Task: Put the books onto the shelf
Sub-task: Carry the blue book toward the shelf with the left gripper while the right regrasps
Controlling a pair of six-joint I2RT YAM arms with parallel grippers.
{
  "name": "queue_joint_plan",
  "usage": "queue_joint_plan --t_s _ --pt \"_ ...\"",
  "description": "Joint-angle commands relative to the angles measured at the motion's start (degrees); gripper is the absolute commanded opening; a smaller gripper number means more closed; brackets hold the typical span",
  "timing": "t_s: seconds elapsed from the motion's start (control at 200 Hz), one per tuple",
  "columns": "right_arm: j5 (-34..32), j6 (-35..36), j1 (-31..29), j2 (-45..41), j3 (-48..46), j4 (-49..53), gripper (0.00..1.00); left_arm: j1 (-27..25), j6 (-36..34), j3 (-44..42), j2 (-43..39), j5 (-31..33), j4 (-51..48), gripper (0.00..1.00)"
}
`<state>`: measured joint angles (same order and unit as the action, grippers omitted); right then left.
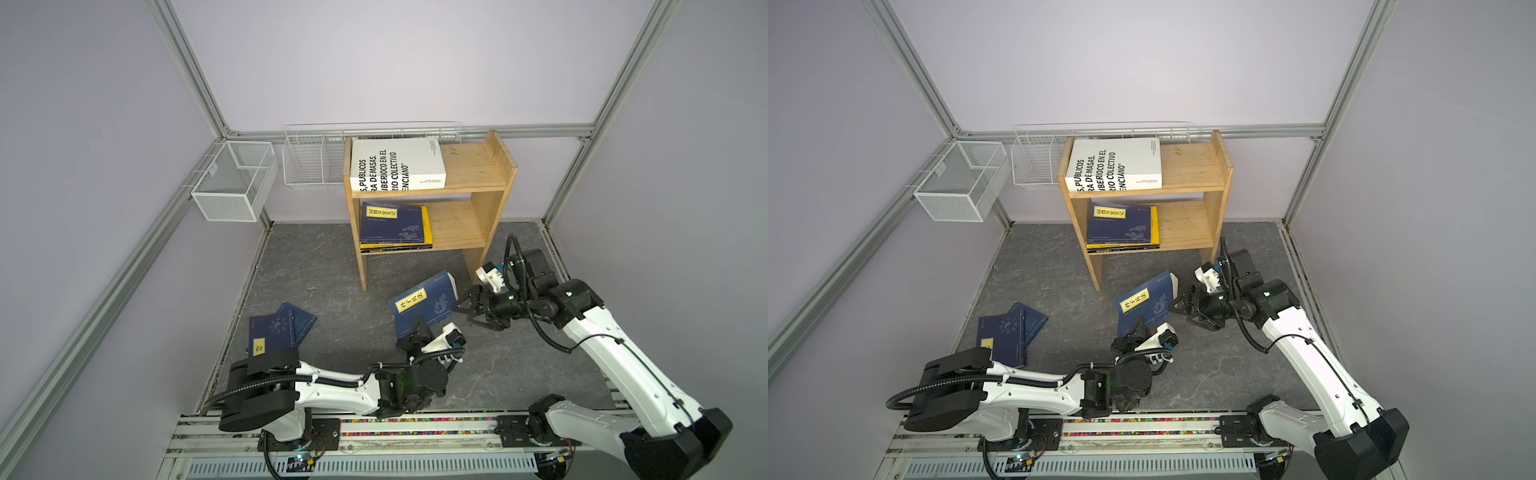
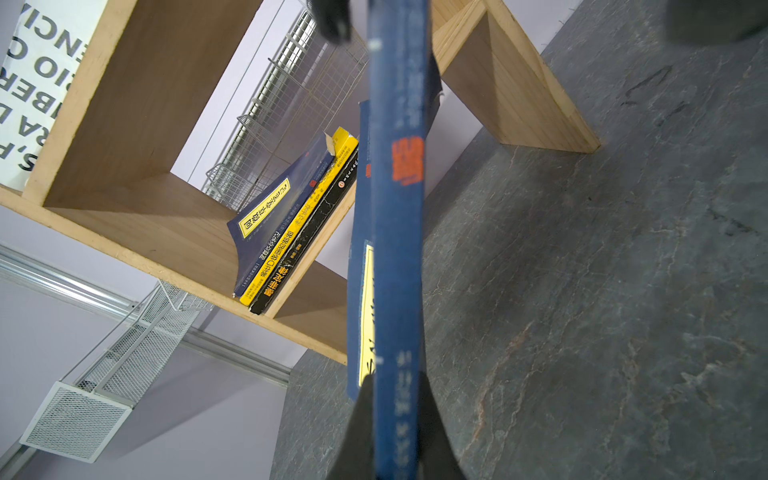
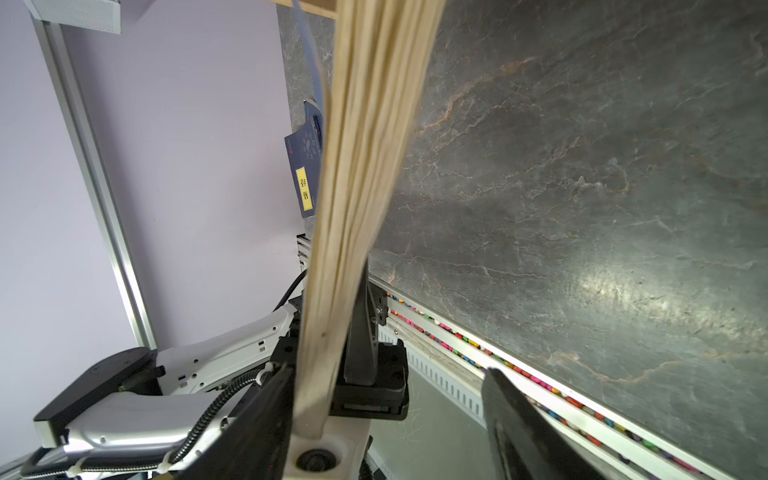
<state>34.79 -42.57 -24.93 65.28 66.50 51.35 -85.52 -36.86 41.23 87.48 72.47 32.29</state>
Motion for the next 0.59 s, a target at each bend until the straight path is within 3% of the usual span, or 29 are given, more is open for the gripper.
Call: queue_joint_plan --t_s 0.0,0.215,0.415,0.59 --pt "3.19 -2.66 0.06 -0.08 -1.60 -6.43 0.64 -0.20 -1.68 0.85 0.51 -0.43 4.56 0.00" --pt "4.59 -3.74 -0.20 0.84 -2.88 -9.48 0.43 -0.28 -1.64 1.35 1.32 -2.62 5.59 0.00" --pt "5.76 -5.02 -0.71 0.82 -3.87 -11.94 0.34 -0.33 -2.36 2.21 2.34 -5.12 6.37 0.00" --pt "5.93 -5.44 -0.69 0.30 -4.67 -12.49 0.19 -0.41 -4.52 3.02 3.43 -7.81 9.06 0.00"
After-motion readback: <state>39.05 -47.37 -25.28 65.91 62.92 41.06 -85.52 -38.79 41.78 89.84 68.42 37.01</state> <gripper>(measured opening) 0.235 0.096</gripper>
